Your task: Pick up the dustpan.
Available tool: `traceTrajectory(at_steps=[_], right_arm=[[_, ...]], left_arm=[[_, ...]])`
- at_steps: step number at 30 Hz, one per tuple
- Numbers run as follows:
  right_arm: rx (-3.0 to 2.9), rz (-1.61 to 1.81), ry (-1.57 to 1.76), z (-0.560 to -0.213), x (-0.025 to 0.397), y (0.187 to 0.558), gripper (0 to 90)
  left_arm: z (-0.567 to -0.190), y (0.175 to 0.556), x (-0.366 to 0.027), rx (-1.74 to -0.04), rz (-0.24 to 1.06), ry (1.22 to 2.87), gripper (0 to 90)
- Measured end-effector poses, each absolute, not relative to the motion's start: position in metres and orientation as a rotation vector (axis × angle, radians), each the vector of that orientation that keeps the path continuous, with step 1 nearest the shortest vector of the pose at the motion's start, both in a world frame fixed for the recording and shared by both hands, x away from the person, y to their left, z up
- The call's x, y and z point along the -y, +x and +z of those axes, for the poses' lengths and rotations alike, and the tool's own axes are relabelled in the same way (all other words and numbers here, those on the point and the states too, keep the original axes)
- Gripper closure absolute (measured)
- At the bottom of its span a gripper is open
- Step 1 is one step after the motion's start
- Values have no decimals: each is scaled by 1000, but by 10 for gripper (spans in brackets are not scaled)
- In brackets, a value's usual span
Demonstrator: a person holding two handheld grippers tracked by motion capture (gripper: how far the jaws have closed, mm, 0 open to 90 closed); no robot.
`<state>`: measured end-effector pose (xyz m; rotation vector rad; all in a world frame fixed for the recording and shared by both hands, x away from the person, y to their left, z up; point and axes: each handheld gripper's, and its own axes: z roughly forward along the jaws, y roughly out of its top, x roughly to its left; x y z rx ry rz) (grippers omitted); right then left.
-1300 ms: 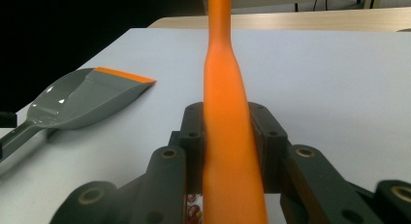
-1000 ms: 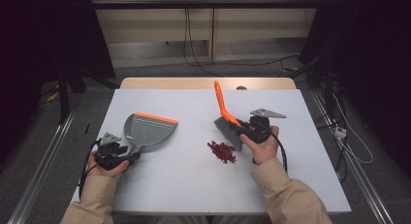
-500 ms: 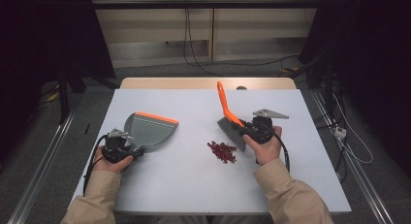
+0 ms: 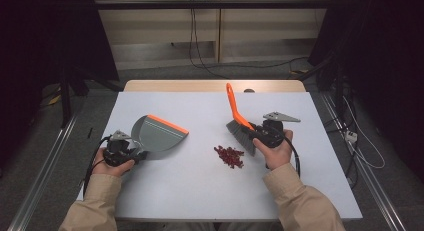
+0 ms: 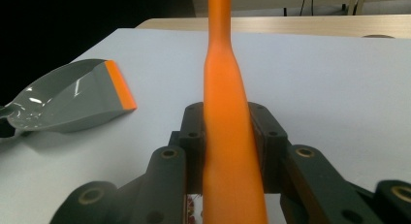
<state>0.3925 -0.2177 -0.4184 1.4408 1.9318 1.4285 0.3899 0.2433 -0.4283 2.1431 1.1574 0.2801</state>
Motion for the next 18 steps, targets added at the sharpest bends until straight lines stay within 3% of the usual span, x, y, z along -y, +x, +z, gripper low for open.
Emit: traceTrajectory(at_steps=[18], right_arm=[[-1930,1358,1435,-423,223,397,714]], left_arm=[[-408,359,-223,-821,80,2248,630]])
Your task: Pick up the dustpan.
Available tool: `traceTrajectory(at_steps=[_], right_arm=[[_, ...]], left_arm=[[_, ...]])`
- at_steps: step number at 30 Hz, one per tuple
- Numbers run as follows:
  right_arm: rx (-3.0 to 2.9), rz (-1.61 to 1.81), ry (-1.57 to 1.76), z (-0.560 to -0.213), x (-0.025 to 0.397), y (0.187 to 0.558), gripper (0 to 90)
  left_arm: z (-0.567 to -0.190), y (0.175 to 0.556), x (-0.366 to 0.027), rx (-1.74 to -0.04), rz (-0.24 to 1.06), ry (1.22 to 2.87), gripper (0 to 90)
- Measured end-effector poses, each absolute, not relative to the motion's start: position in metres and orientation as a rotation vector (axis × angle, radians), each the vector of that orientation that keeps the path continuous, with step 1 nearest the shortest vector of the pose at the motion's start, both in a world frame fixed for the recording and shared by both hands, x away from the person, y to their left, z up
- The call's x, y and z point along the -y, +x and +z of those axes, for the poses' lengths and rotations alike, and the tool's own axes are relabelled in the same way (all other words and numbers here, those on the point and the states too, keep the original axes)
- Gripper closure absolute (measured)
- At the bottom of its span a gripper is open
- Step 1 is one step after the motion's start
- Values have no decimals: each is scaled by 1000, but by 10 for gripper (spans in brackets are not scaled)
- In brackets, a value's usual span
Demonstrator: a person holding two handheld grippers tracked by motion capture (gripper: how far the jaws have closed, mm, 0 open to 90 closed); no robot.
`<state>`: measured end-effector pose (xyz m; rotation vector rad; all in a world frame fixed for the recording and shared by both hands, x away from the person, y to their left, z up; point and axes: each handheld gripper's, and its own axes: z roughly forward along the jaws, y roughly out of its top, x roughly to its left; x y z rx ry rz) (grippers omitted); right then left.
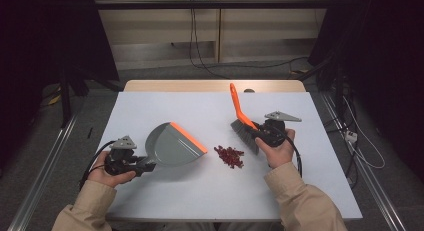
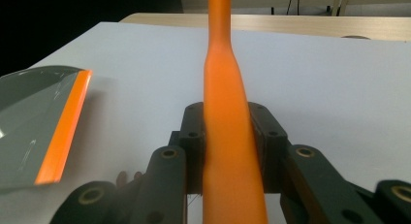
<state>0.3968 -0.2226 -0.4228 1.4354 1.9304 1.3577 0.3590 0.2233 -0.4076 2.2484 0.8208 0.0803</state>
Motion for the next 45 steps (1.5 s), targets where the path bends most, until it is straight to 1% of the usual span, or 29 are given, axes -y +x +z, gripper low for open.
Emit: traceTrajectory(at_steps=[15,21,25,27,30,33,34,35,36,37,38,40,45], right_arm=[[-1999,1245,1341,-437,213,396,713],[-2012,1211,1340,-435,212,394,708],[-2030,1200,1368,-429,212,396,661],[-2038,1195,1379,-425,211,397,619],[-2061,1172,1412,-419,211,401,604],[-2079,1118,1429,-417,211,404,622],[-2092,1098,1434,-417,211,406,640],[-2093,1088,1428,-418,211,406,696],[-2095,1082,1427,-418,211,406,705],[-2101,1080,1429,-418,212,406,709],[-2114,1074,1421,-418,212,405,711],[-2130,1048,1389,-417,211,401,713],[-2141,1015,1286,-417,202,391,715]], left_arm=[[-419,347,-184,-623,-44,2366,629],[-421,344,-179,-595,-62,2361,628],[-421,344,-177,-572,-51,2380,627],[-421,344,-176,-575,-49,2379,627],[-422,344,-173,-559,-52,2381,627],[-423,345,-171,-534,-55,2400,627],[-424,345,-170,-540,-59,2392,627],[-424,345,-169,-538,-61,2388,627],[-424,345,-168,-534,-58,2389,627],[-423,345,-168,-515,-50,2410,627],[-424,345,-166,-524,-67,2388,627],[-425,345,-164,-516,-55,2407,627],[-428,346,-163,-531,-64,2398,624]])
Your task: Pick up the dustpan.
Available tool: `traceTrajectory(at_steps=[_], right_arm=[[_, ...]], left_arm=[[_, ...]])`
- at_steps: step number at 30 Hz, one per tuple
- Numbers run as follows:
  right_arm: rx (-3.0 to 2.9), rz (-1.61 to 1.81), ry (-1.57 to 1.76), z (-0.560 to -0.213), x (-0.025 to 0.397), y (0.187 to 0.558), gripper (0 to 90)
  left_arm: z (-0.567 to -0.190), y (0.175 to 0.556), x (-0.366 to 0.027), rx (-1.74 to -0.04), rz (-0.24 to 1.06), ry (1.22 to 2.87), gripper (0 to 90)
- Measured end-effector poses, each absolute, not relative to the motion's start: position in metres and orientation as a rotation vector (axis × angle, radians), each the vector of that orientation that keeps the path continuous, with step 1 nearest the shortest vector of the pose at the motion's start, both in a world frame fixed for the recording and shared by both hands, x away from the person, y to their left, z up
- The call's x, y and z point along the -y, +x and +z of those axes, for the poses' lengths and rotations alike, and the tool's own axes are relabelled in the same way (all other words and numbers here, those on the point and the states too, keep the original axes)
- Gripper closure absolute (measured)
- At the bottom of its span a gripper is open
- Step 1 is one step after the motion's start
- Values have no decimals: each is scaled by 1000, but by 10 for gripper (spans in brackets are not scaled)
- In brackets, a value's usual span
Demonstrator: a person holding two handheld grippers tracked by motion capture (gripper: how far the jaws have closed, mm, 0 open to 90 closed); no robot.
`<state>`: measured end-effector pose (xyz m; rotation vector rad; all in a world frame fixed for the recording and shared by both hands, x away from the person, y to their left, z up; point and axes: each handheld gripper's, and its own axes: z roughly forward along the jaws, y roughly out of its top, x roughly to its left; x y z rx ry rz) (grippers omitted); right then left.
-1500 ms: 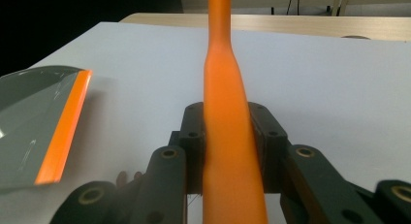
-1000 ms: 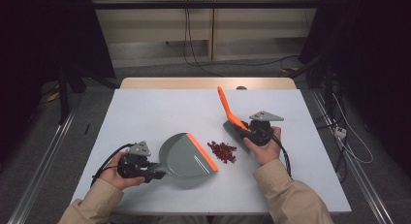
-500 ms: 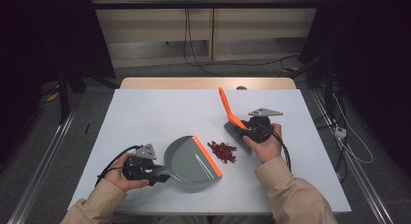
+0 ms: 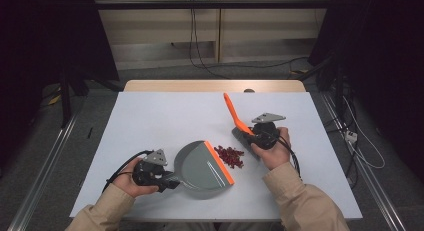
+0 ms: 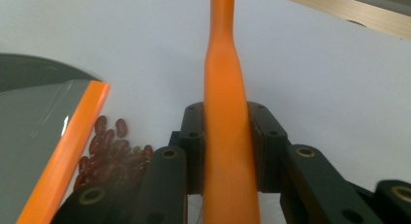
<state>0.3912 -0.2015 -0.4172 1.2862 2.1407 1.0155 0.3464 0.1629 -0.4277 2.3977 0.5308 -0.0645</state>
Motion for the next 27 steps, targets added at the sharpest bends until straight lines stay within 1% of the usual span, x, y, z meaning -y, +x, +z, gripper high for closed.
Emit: traceTrajectory(at_steps=[8,11,13,15,18,27], right_arm=[[-2136,1032,1231,-420,196,382,716],[-2133,1030,1214,-421,193,380,716],[-2131,1024,1206,-421,192,379,716],[-2133,1023,1195,-421,191,377,716],[-2132,1031,1189,-422,190,375,716],[-2127,1040,1183,-423,186,370,716]], left_arm=[[-428,345,-165,-544,-38,2399,602],[-427,343,-168,-570,-23,2390,557],[-429,341,-169,-581,-22,2398,550],[-430,340,-170,-572,-14,2406,556],[-430,339,-169,-561,-12,2407,618],[-427,340,-166,-544,-8,2441,625]])
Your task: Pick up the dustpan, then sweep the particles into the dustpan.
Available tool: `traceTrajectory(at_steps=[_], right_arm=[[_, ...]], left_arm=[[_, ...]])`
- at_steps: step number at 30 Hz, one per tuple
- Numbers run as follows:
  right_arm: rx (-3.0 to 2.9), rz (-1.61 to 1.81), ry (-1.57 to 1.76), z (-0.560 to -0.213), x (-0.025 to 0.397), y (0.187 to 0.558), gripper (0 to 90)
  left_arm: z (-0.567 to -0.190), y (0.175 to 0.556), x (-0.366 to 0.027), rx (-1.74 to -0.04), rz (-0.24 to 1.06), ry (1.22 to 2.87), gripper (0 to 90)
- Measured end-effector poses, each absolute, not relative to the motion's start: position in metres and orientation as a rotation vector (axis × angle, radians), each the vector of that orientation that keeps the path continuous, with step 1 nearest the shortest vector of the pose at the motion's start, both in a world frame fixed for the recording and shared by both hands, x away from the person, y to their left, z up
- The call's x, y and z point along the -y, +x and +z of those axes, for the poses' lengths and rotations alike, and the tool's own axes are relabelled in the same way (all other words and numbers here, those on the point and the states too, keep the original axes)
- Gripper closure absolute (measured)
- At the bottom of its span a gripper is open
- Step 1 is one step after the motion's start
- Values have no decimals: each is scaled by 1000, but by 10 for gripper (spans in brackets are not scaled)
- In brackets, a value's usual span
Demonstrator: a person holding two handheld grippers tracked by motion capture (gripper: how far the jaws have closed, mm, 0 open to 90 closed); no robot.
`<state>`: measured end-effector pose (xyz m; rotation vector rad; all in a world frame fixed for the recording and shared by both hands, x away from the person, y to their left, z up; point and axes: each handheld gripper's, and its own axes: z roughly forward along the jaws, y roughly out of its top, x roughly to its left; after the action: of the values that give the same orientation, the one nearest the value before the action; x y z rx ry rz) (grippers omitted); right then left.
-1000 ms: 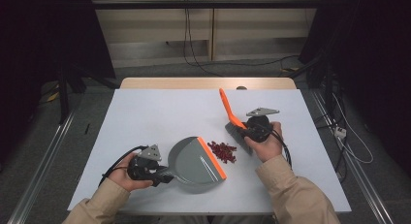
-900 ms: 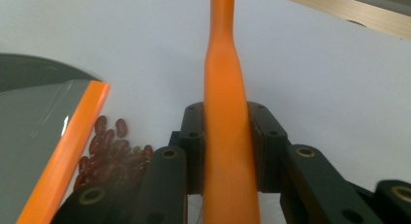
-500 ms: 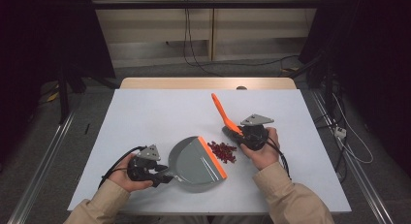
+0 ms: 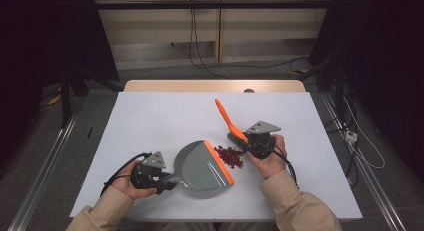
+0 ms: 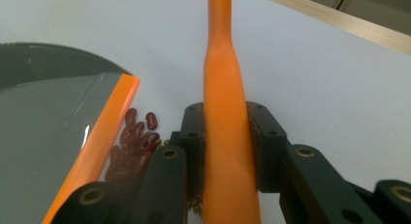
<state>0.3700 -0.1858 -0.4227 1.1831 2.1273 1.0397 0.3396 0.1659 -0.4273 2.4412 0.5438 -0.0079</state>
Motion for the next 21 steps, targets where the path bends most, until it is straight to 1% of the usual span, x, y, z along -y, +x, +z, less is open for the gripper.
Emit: traceTrajectory(at_steps=[12,21], right_arm=[[-2131,1043,1186,-423,183,368,717],[-2134,1046,1193,-423,181,367,716]], left_arm=[[-428,341,-162,-560,-24,2415,626],[-427,342,-159,-551,-33,2430,626]])
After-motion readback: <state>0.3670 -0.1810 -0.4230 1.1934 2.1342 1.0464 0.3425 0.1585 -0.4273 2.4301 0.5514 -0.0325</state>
